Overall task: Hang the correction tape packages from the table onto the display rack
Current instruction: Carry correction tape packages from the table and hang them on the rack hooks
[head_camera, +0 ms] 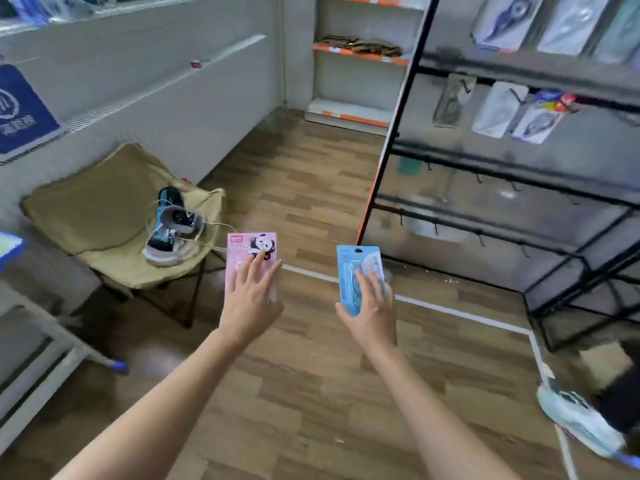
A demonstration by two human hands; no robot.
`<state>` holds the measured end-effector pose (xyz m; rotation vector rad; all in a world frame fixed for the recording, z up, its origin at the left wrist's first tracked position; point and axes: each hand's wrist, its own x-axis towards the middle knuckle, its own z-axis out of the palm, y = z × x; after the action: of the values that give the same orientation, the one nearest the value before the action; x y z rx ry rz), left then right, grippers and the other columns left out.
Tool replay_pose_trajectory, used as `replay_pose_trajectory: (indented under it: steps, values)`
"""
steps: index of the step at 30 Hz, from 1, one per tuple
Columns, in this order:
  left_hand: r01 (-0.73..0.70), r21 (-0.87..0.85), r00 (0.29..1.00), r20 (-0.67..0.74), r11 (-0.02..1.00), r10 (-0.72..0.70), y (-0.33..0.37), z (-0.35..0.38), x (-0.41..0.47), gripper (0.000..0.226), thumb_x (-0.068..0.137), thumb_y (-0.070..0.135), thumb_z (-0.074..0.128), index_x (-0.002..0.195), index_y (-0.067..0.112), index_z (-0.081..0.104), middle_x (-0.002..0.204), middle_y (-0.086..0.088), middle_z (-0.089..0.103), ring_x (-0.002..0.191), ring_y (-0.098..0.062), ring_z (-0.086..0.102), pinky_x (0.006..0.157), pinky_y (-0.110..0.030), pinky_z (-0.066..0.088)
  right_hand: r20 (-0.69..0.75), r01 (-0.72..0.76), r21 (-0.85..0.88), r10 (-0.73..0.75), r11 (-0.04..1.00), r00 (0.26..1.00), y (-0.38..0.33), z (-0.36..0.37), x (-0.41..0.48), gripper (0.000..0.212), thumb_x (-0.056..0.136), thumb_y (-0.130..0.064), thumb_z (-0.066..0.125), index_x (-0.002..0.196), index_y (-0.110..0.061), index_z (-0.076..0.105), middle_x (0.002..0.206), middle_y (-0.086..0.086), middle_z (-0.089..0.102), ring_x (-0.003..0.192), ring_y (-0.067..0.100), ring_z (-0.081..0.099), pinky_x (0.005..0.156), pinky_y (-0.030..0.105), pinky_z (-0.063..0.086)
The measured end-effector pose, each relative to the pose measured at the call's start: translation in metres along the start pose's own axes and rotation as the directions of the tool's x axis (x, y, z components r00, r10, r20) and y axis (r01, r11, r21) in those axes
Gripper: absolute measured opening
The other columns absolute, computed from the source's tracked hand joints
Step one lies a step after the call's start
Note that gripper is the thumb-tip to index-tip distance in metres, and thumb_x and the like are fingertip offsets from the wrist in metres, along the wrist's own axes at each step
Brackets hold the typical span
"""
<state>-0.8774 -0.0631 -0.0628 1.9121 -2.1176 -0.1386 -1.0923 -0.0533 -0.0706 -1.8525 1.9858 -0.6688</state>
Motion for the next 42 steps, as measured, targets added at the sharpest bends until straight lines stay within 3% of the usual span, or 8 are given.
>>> replay_pose_trajectory:
  steps: [14, 29, 42]
  values:
    - [-0.243, -0.043, 0.969, -0.055, 0.969, 0.24, 0.233, 0.049, 0.148, 0.075, 0.086, 0.034, 0.058, 0.15, 0.027, 0.021, 0.159, -0.003, 0.005, 0.146, -0.023, -0.001, 0.116, -0.041, 0.001, -0.211, -0.098, -0.039, 0.087, 0.994, 0.973, 0.179, -0.146, 0.096, 0.071, 0.084, -0.035, 0.067, 0.145, -0.014, 0.036, 0.151, 0.008, 0.031, 0.136, 0.032, 0.025, 0.112, 0.038, 0.02]
    - [-0.351, -0.045, 0.924, -0.181, 0.935, 0.338, 0.36, 0.078, 0.369, 0.074, 0.085, 0.03, 0.059, 0.15, 0.025, 0.022, 0.158, -0.007, 0.009, 0.146, -0.028, 0.001, 0.118, -0.046, 0.002, -0.359, -0.112, -0.017, 0.098, 0.994, 0.928, 0.274, -0.233, 0.294, 0.072, 0.084, -0.032, 0.068, 0.145, -0.013, 0.036, 0.152, 0.01, 0.03, 0.137, 0.035, 0.026, 0.112, 0.045, 0.027]
    - [-0.393, -0.065, 0.906, -0.196, 0.917, 0.375, 0.46, 0.117, 0.453, 0.071, 0.081, 0.03, 0.065, 0.145, 0.018, 0.037, 0.156, -0.011, 0.021, 0.144, -0.033, 0.012, 0.115, -0.05, 0.009, -0.43, -0.098, -0.045, 0.069, 0.994, 0.9, 0.356, -0.293, 0.377, 0.07, 0.084, -0.036, 0.067, 0.144, -0.015, 0.035, 0.153, 0.008, 0.027, 0.139, 0.033, 0.025, 0.111, 0.045, 0.029]
